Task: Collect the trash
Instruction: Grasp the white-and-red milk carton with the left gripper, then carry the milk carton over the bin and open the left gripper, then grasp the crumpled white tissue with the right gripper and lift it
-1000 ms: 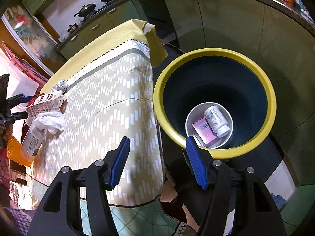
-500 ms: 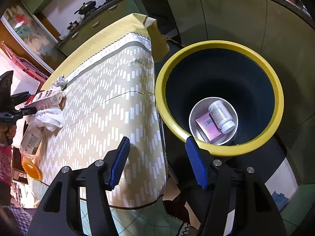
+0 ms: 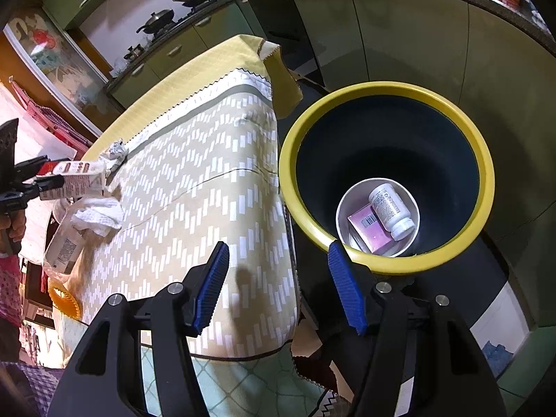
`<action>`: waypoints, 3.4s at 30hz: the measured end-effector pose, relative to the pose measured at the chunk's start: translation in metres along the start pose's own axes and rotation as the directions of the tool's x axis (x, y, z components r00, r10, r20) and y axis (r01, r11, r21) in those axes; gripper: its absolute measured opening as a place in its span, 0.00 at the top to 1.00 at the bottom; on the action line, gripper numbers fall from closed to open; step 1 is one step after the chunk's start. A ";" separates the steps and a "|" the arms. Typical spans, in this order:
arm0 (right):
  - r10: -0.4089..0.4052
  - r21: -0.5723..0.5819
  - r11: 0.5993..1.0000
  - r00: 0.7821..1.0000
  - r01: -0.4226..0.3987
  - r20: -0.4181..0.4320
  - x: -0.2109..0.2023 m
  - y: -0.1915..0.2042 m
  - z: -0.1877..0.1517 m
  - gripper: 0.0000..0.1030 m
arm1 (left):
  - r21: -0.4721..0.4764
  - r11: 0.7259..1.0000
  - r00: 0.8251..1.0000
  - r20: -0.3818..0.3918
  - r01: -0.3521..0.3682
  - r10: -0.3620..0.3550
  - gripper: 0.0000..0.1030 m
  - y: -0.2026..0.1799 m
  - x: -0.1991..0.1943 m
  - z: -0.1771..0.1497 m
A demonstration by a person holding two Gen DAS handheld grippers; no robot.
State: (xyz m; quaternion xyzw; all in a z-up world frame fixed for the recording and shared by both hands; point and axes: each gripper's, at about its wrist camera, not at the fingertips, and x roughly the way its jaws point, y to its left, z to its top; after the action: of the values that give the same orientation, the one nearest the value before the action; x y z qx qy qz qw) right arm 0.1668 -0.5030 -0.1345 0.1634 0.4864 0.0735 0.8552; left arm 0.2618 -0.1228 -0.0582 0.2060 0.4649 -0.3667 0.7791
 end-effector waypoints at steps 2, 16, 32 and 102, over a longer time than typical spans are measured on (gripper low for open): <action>0.003 0.002 1.000 1.000 -0.003 0.007 -0.004 -0.002 -0.002 0.43 | 0.011 1.000 1.000 0.008 -0.006 0.006 0.51 -0.007 -0.006 0.005; -0.058 0.062 0.997 0.993 0.052 0.104 -0.060 -0.037 -0.025 0.43 | 0.152 0.982 0.991 0.058 0.108 -0.118 0.51 -0.099 -0.012 0.076; -0.107 0.210 0.975 0.983 0.075 0.147 -0.097 -0.106 -0.068 0.43 | 0.257 0.946 0.980 -0.087 0.198 -0.182 0.51 -0.219 0.179 0.188; 0.222 -0.537 0.812 0.972 -0.228 -0.077 0.062 0.240 0.020 0.90 | -0.355 0.935 0.939 0.328 0.023 0.101 0.20 -0.020 -0.135 -0.117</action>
State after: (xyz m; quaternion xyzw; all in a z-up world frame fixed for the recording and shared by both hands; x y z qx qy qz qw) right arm 0.2237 -0.2652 -0.0910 -0.0291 0.4274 0.3092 0.8491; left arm 0.1395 -0.0073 0.0037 0.0053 0.3770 -0.2914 0.8792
